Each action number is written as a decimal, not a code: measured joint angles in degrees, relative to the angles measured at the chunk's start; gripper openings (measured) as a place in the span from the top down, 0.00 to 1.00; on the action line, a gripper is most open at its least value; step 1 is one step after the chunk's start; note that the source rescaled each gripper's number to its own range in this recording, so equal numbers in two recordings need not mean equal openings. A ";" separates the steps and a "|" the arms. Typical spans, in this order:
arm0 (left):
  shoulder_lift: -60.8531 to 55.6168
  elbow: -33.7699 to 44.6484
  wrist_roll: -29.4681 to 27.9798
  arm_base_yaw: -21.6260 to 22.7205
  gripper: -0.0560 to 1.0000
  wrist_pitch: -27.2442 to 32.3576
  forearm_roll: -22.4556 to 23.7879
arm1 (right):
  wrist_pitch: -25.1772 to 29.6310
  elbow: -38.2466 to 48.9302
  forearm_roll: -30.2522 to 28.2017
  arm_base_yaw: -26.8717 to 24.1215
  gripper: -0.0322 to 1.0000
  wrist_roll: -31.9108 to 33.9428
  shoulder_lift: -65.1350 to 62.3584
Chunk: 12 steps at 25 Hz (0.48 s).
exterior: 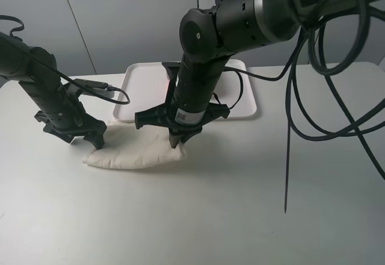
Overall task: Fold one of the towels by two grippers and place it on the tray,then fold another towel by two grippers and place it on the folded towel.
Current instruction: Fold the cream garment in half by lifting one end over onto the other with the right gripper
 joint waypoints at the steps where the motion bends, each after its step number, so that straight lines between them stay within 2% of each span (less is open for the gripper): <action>1: 0.00 0.00 0.00 0.00 0.01 0.00 0.00 | 0.57 -0.55 0.82 0.00 0.93 -0.71 0.00; 8: 0.00 0.00 0.00 0.00 0.01 0.00 0.00 | 1.55 -3.06 2.04 0.00 0.93 -3.59 -0.04; 12: 0.00 0.00 0.00 0.00 0.01 0.00 0.00 | 1.31 -3.06 6.70 0.00 0.93 -6.88 0.45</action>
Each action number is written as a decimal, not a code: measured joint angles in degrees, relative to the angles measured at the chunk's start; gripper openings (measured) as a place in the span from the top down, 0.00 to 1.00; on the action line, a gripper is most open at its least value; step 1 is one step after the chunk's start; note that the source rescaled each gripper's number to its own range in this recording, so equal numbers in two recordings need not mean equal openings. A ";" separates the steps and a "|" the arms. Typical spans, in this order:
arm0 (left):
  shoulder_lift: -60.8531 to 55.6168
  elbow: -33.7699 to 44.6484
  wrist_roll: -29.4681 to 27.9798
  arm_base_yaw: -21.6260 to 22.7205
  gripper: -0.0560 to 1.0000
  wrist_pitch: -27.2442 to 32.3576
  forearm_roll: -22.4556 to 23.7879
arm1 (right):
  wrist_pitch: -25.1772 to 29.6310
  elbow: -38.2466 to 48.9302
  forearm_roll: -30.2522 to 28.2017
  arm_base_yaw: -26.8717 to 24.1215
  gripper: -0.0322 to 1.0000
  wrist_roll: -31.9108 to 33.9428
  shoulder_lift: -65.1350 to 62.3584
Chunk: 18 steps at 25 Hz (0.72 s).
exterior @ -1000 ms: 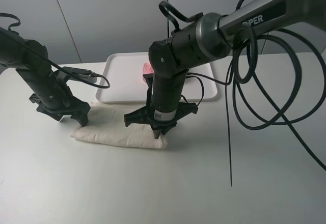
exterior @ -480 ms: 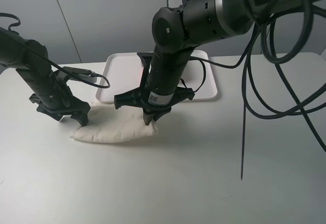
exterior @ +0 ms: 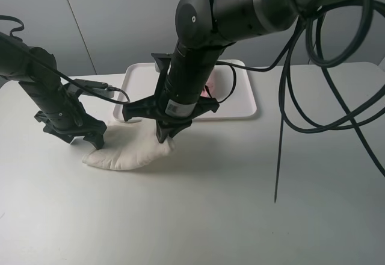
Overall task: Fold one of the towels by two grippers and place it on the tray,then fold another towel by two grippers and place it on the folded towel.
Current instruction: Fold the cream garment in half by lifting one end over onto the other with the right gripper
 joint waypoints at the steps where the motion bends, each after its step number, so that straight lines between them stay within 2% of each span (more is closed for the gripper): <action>1: 0.00 0.00 0.00 0.00 0.01 0.00 0.00 | -0.32 0.00 1.23 0.00 0.93 -0.27 0.39; 8: 0.00 0.00 0.00 0.00 0.01 0.00 -0.11 | -3.95 -0.10 5.31 0.00 0.93 -1.07 2.34; 18: 0.00 0.00 0.00 0.00 0.01 0.00 -0.56 | -9.40 -0.10 20.00 0.00 0.93 -11.14 5.20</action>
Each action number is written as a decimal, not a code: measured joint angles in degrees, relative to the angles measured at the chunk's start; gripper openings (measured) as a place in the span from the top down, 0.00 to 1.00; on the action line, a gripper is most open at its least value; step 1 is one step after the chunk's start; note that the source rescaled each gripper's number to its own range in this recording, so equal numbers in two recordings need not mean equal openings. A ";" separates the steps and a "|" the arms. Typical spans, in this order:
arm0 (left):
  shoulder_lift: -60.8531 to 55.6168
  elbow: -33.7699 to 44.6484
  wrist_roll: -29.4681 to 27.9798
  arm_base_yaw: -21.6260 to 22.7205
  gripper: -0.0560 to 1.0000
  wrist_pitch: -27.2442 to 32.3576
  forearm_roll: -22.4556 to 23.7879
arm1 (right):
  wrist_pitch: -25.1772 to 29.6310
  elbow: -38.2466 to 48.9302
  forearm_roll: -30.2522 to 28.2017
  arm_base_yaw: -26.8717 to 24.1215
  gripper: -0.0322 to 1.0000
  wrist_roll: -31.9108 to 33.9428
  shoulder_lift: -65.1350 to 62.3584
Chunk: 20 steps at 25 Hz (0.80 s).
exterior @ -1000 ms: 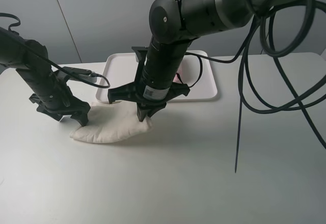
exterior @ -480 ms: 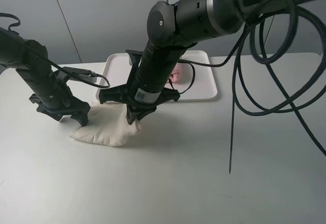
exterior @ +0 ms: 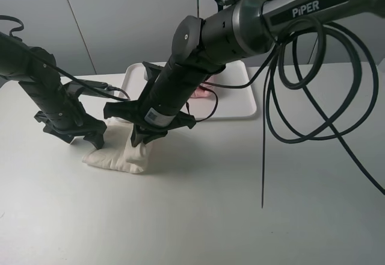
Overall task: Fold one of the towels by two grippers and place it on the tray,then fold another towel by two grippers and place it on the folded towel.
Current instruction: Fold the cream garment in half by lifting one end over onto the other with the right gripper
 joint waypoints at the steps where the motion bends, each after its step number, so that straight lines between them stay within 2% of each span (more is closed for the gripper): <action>1: 0.00 0.00 0.00 0.00 0.01 0.00 -0.12 | -0.53 0.00 1.27 0.00 0.93 -0.61 0.03; 8: 0.04 0.00 0.00 0.00 0.01 -0.22 -0.50 | -2.57 -0.12 5.73 0.00 0.93 -4.79 0.13; 16: 0.04 0.00 0.00 0.00 0.01 -0.33 -0.72 | -1.76 -3.44 15.34 0.00 0.93 -10.67 4.95; 20: 0.04 0.00 0.00 0.00 0.01 -0.33 -0.72 | -3.04 -3.79 18.61 0.00 0.93 -12.28 5.85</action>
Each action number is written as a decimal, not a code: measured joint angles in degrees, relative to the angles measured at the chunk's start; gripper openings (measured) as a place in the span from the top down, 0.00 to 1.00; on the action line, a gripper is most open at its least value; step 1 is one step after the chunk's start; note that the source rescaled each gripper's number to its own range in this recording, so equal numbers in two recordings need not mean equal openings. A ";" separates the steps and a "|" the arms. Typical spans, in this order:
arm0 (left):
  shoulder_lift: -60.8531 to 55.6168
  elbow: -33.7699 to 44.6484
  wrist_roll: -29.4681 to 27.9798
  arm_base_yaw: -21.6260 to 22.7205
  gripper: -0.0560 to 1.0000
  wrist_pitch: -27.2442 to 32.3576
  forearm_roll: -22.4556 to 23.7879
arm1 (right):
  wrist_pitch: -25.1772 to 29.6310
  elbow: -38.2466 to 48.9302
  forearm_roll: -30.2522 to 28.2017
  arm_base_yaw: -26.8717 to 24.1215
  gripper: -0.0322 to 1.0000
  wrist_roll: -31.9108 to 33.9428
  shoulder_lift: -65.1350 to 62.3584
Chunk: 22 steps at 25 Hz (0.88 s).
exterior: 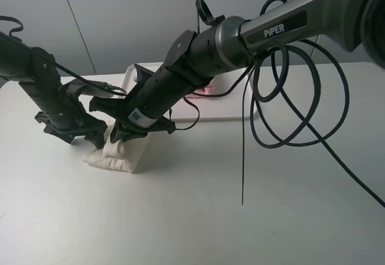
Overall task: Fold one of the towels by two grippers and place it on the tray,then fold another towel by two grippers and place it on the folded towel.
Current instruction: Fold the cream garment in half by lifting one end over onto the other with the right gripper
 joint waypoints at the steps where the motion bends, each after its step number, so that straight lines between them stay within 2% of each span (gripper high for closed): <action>1: 0.00 0.00 0.00 0.00 0.01 0.00 0.00 | -0.09 0.00 0.95 0.00 0.93 -0.91 0.00; 7: 0.00 0.00 0.00 0.00 0.01 0.00 -0.39 | -1.28 -0.12 7.61 0.00 0.93 -6.26 1.54; 22: -0.95 0.11 0.74 0.00 0.01 0.60 -0.39 | -1.54 -0.12 8.18 -0.53 0.93 -7.18 2.12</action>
